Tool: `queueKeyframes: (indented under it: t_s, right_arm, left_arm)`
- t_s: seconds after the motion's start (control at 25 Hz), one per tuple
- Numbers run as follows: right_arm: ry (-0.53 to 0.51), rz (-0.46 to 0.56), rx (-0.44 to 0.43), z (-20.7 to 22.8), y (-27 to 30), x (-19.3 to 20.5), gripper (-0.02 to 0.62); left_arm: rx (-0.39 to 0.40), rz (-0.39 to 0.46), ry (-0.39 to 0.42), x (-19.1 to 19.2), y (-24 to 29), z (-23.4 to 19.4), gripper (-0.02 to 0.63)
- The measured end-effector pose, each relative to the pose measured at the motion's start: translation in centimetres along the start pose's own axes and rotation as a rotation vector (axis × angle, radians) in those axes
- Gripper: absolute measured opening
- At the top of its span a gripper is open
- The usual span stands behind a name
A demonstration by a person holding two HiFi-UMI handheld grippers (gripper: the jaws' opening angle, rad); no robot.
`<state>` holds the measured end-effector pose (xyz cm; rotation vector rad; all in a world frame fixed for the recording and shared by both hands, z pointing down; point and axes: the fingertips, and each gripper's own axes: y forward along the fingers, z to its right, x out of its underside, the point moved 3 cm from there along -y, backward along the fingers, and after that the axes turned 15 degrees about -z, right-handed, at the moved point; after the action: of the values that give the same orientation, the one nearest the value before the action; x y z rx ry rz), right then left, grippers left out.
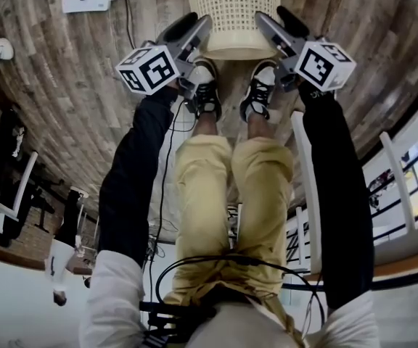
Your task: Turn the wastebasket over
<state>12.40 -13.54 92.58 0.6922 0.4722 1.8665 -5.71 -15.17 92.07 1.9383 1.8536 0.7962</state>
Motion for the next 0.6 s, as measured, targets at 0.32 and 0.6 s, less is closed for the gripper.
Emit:
queueKeyframes:
  t_s: [0.32, 0.6]
  right_arm:
    - [-0.008, -0.102, 0.012, 0.0, -0.2, 4.1, 0.318]
    - [-0.062, -0.306, 0.013, -0.2, 1.8, 9.1, 0.318]
  left_arm:
    - [-0.016, -0.136, -0.007, 3.9, -0.4, -0.8, 0.178]
    - [-0.051, -0.307, -0.023, 8.0, 1.7, -2.0, 0.178]
